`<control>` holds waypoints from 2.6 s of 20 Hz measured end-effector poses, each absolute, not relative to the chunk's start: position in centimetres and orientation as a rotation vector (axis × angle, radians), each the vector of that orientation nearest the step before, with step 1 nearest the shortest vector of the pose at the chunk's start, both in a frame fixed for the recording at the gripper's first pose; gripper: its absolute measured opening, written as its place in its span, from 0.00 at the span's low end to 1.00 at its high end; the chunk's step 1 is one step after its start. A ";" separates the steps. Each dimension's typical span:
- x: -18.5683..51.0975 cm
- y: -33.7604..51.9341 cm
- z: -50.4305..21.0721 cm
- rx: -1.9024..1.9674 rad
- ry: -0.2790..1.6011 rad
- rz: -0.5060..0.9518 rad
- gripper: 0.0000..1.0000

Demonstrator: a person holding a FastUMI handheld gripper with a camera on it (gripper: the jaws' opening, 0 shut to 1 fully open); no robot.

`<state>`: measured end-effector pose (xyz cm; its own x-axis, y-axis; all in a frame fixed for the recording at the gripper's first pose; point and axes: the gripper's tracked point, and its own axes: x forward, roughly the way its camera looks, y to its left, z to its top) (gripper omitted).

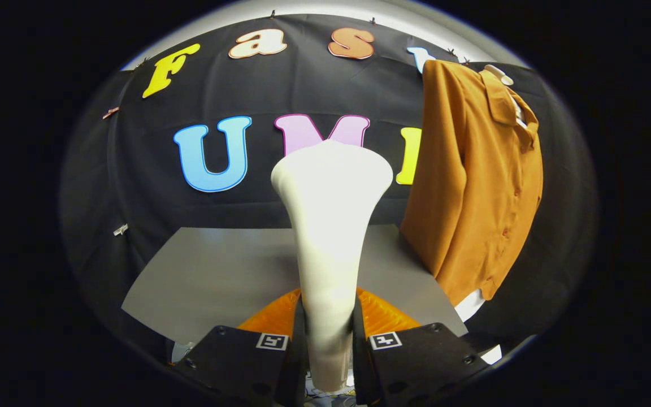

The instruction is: Iron the clothes twice with a garment steamer, once on the left side and once on the right side.

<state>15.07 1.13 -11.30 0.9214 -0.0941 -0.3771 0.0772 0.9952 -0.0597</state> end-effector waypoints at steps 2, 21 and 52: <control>13.3 1.5 -10.1 -0.046 0.361 -0.103 0.37; 1.9 -3.6 -4.4 -0.033 0.189 -0.316 0.37; 19.8 -26.8 -8.1 0.006 0.358 -0.224 0.37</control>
<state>19.77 -26.84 -8.09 0.9119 -0.2168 -0.3484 0.2189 0.9752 -0.0338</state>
